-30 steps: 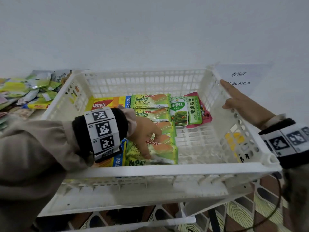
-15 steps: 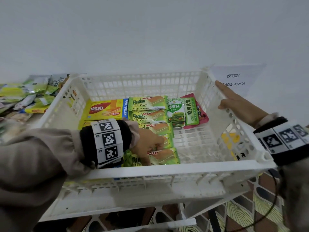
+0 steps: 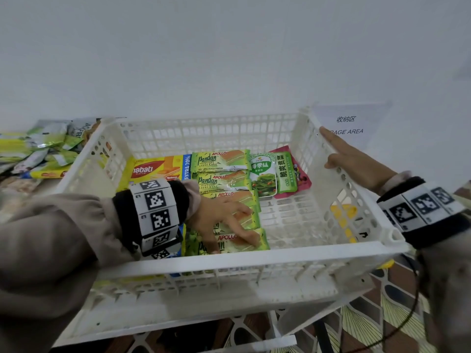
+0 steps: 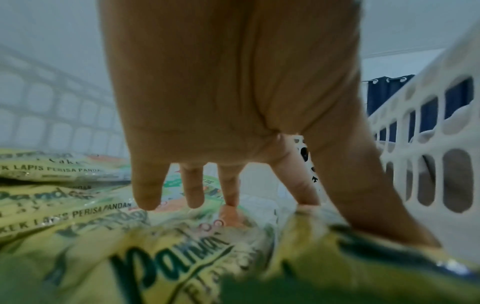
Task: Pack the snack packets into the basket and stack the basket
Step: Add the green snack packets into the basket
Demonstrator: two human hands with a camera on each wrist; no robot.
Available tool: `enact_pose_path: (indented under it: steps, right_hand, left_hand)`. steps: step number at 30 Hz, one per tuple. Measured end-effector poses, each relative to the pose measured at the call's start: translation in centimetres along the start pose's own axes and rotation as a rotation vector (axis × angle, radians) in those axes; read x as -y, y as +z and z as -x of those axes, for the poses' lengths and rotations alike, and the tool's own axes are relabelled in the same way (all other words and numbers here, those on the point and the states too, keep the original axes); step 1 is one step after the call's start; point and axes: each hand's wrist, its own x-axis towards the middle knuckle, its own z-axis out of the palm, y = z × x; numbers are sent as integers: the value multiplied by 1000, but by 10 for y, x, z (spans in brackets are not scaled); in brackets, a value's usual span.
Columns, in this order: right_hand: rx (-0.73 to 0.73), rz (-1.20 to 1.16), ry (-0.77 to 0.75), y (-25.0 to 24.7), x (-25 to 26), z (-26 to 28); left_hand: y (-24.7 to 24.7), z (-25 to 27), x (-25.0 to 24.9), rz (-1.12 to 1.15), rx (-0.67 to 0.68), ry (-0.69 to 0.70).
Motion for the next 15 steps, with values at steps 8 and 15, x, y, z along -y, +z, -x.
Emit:
enact_pose_path:
  steps: [8, 15]
  right_hand:
    - [2, 68, 18, -1, 1, 0]
    - [52, 237, 110, -5, 13, 5]
  left_hand:
    - [0, 5, 2, 41, 85, -31]
    - [-2, 6, 0, 38, 51, -3]
